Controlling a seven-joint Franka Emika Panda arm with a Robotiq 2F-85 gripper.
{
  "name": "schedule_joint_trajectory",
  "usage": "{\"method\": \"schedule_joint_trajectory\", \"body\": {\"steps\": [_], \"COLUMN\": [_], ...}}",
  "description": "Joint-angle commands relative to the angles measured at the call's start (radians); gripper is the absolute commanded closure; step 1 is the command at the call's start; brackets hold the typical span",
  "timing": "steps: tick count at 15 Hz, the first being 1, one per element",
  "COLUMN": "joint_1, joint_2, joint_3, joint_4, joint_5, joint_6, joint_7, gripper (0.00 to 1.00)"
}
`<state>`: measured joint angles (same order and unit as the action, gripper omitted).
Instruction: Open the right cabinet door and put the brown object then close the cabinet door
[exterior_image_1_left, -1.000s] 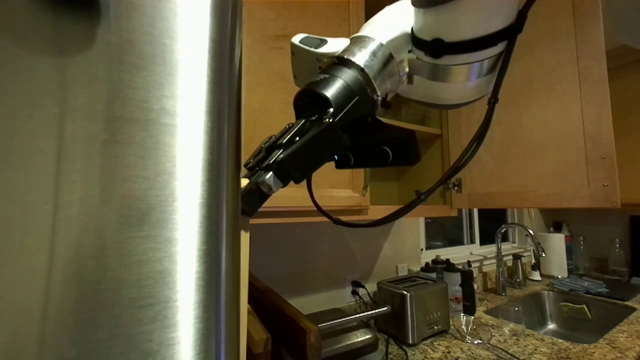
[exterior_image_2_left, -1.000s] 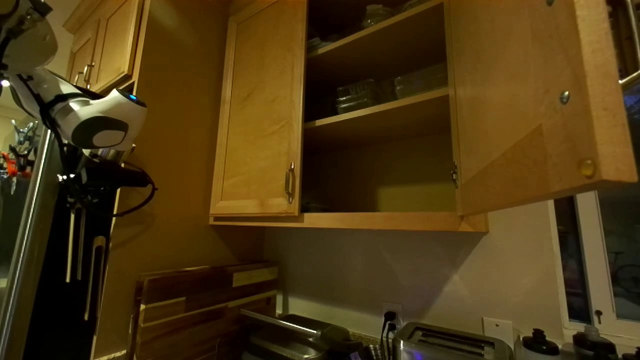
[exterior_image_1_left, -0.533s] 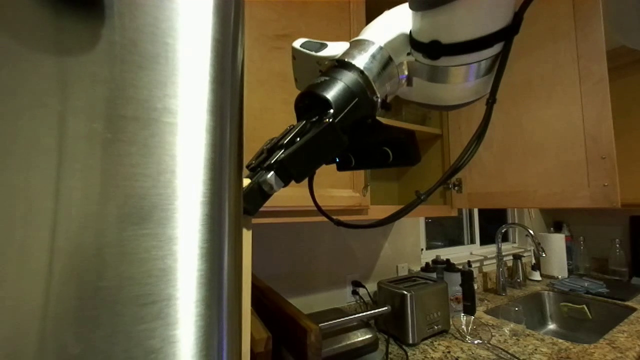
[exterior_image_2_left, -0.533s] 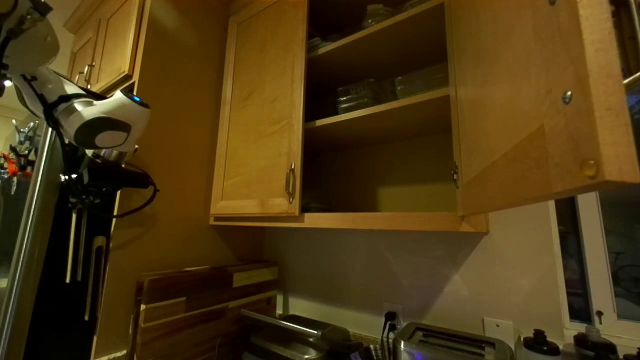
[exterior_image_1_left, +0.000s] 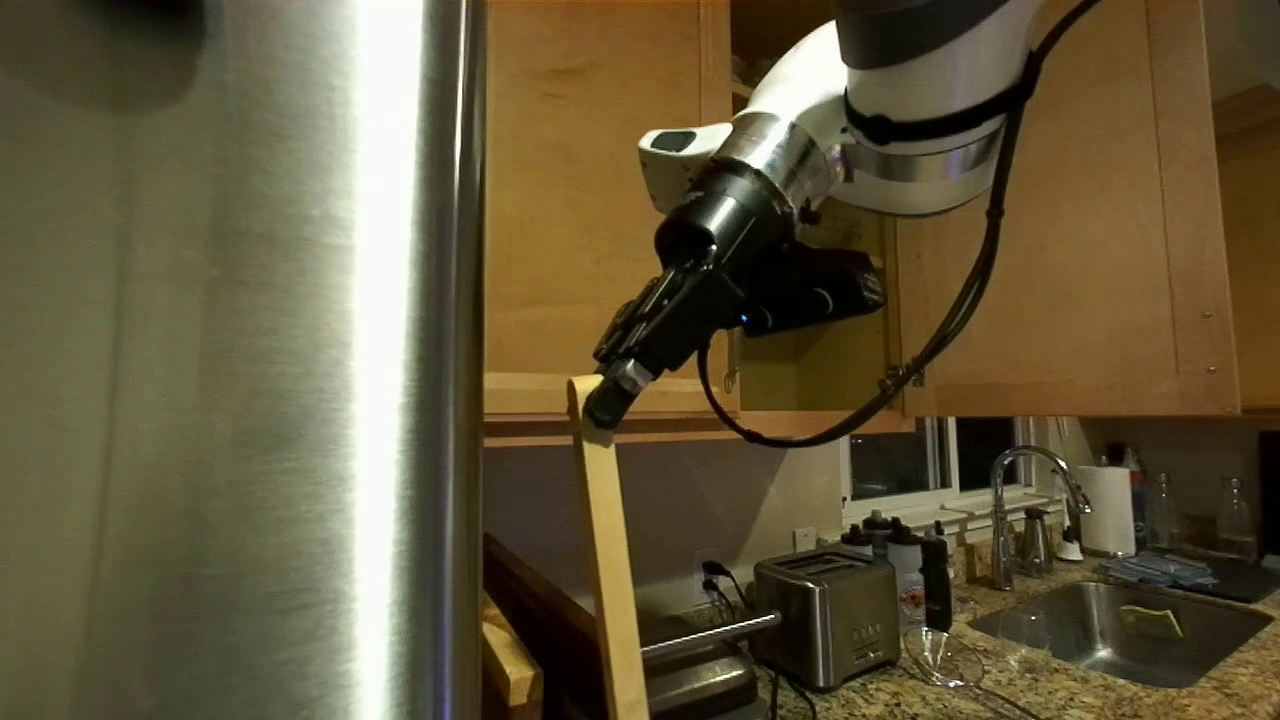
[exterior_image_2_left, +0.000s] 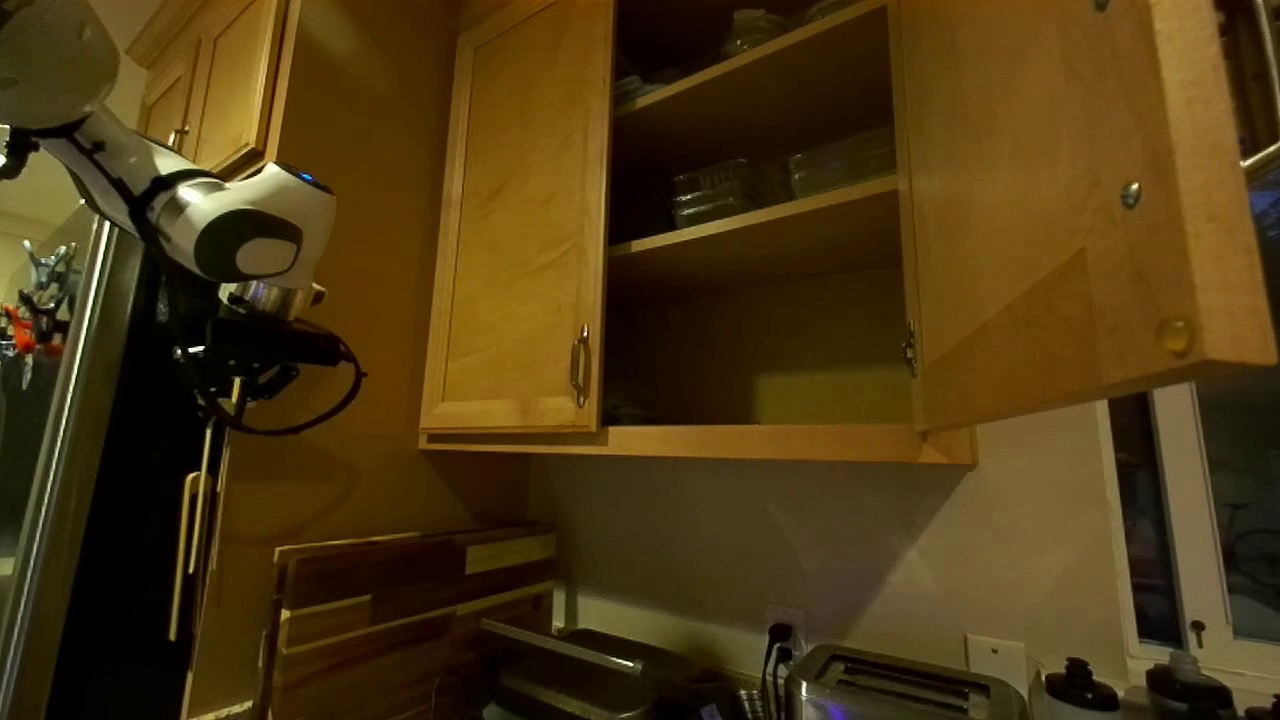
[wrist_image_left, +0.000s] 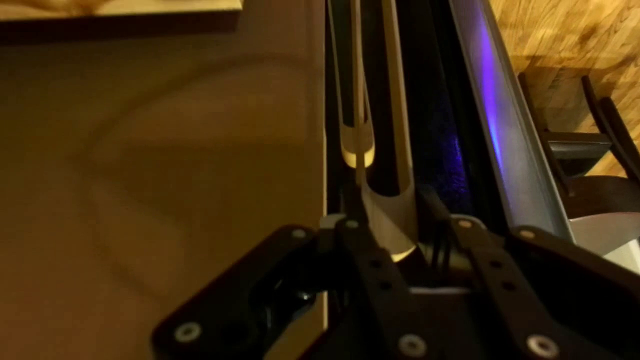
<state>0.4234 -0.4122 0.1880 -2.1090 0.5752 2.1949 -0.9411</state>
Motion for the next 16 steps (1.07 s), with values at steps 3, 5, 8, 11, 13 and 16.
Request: {"method": "schedule_joint_trajectory", "body": {"steps": [3, 5, 8, 11, 13, 16], "joint_1": [-0.103, -0.131, -0.154, -0.174, -0.173, -0.153], "joint_2": [-0.113, -0.134, -0.158, -0.165, -0.159, -0.143], "joint_3": [-0.001, -0.009, -0.035, -0.055, -0.061, -0.073], "joint_4": [-0.018, -0.001, 0.03, 0.059, 0.073, 0.067], "joint_5": [-0.285, -0.391, -0.529, -0.646, -0.697, -0.665], "joint_6": [-0.143, -0.209, -0.299, -0.374, -0.412, -0.374], "joint_7": [0.245, 0.3, 0.305, 0.289, 0.279, 0.287], "gripper": [0.88, 0.88, 0.88, 0.89, 0.91, 0.71]}}
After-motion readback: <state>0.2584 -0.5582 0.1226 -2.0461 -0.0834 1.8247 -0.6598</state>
